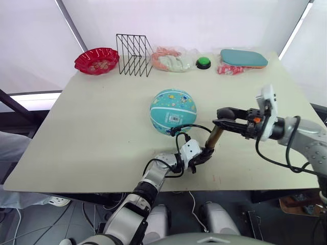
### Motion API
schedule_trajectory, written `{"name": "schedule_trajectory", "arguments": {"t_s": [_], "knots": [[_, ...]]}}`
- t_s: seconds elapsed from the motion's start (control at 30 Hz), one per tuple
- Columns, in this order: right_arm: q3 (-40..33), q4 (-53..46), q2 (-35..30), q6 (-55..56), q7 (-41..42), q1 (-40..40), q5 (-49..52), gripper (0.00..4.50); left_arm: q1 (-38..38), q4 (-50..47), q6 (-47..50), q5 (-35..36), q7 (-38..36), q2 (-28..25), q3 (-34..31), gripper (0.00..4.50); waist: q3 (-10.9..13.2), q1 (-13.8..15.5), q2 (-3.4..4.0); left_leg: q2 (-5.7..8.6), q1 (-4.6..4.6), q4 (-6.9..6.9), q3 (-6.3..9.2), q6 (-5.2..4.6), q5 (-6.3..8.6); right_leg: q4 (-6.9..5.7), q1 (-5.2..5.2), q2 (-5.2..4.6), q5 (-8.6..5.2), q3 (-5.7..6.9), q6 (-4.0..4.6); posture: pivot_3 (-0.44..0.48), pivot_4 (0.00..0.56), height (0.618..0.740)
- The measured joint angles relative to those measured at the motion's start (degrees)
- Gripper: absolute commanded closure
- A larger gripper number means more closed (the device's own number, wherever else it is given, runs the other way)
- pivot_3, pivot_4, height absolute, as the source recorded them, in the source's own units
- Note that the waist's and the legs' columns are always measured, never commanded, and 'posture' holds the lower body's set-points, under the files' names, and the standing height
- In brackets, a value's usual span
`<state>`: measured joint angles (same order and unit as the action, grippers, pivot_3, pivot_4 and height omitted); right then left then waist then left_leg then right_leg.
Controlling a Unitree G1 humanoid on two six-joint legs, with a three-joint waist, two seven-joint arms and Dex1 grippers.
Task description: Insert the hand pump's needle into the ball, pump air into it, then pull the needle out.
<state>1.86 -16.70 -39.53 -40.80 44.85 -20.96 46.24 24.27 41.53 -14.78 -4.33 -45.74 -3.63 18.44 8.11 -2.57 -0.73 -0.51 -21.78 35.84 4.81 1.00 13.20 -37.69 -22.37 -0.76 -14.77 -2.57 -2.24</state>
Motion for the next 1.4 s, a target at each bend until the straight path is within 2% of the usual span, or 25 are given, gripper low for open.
{"name": "schedule_trajectory", "arguments": {"t_s": [0.13,0.3,0.4,0.6,0.73,0.97,1.1,1.2,1.4], "knots": [[3.9,3.9,3.5,5.2,1.5,1.5,-5.7,2.46,0.1,0.2,0.7,0.0,0.0,0.0,0.0,3.45,-0.2,-0.1,0.05,-0.04,0.15,-0.04,-0.02,0.0,0.0,0.02,0.18,0.03,-0.02,-0.01,0.02,0.0,0.15,0.74],[2.6,2.9,3.2,4.3,2.0,1.4,-5.8,2.46,0.2,0.3,0.7,0.0,0.0,0.0,-0.1,3.45,-0.3,0.0,0.1,-0.08,0.18,-0.04,0.1,0.01,0.0,0.02,0.24,0.07,-0.02,0.09,0.04,0.0,0.15,0.74],[0.0,1.3,1.5,0.1,1.6,1.0,-3.7,2.46,0.3,0.3,0.4,0.1,-0.1,0.0,-0.1,3.45,-0.2,0.1,0.09,-0.03,0.1,-0.03,0.1,0.01,0.0,0.06,0.21,0.01,-0.02,0.09,0.03,0.0,0.15,0.74],[-9.3,-3.2,-5.5,-12.1,-0.5,-3.5,8.4,2.46,0.7,0.2,-0.8,0.7,-0.8,0.6,0.1,3.45,0.3,0.7,0.15,0.19,-0.51,0.07,0.12,0.0,0.0,0.07,-0.3,-0.2,0.01,0.1,-0.01,0.0,0.15,0.74],[-16.8,-3.6,-12.2,-19.3,-2.9,-9.3,19.3,2.46,0.9,0.3,-1.2,0.7,-0.8,1.0,0.2,3.45,0.7,1.2,0.07,0.21,-0.74,0.21,0.25,0.0,0.0,0.07,-0.39,-0.23,0.02,0.23,-0.02,0.0,0.15,0.74],[-19.8,-3.6,-14.8,-22.7,-7.3,-13.0,26.7,2.46,1.1,0.8,-1.7,1.0,-0.8,1.0,0.2,3.45,0.8,1.4,0.01,0.16,-0.81,0.23,0.22,0.0,0.0,0.06,-0.47,-0.19,0.02,0.23,-0.02,0.0,0.15,0.74],[-19.4,-4.2,-12.6,-19.6,-7.1,-10.2,24.2,2.46,1.2,1.1,-1.7,1.0,-0.8,1.0,0.2,3.45,0.7,1.5,0.0,0.16,-0.79,0.24,0.19,0.0,0.0,0.03,-0.47,-0.18,0.02,0.2,-0.03,0.0,0.15,0.74],[-15.2,-4.5,-8.4,-14.5,-5.4,-5.1,18.4,2.46,1.2,1.4,-1.5,0.6,-0.7,0.7,0.2,3.45,0.5,1.3,-0.19,0.07,-0.45,0.25,0.17,0.0,0.0,-0.02,-0.22,-0.09,0.01,0.19,-0.02,0.0,0.15,0.74],[-4.9,-3.6,-3.0,-5.0,-1.6,0.7,5.9,2.46,0.4,0.9,-0.6,0.0,-0.2,-0.2,0.0,3.45,0.2,-0.1,-0.06,-0.02,0.09,-0.02,0.02,0.01,0.01,0.04,0.31,-0.06,-0.04,0.08,0.03,0.0,0.15,0.74]]}}
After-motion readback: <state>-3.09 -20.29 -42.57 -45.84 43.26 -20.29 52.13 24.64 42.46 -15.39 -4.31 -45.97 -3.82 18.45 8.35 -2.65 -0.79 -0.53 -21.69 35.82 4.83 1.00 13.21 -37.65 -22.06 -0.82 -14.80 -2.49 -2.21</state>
